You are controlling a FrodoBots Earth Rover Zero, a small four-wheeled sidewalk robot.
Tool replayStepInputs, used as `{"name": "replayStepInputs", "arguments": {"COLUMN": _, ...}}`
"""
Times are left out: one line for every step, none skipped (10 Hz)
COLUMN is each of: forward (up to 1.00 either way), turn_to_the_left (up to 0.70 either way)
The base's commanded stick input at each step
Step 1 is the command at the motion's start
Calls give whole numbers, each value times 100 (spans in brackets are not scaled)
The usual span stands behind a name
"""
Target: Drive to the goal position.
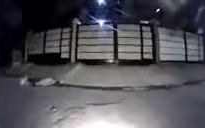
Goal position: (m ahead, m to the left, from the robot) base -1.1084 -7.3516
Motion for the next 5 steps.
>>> {"name": "replayStepInputs", "arguments": {"forward": 99, "turn_to_the_left": -39}}
{"name": "replayStepInputs", "arguments": {"forward": 99, "turn_to_the_left": -39}}
{"name": "replayStepInputs", "arguments": {"forward": 100, "turn_to_the_left": -39}}
{"name": "replayStepInputs", "arguments": {"forward": 100, "turn_to_the_left": -39}}
{"name": "replayStepInputs", "arguments": {"forward": 100, "turn_to_the_left": -39}}
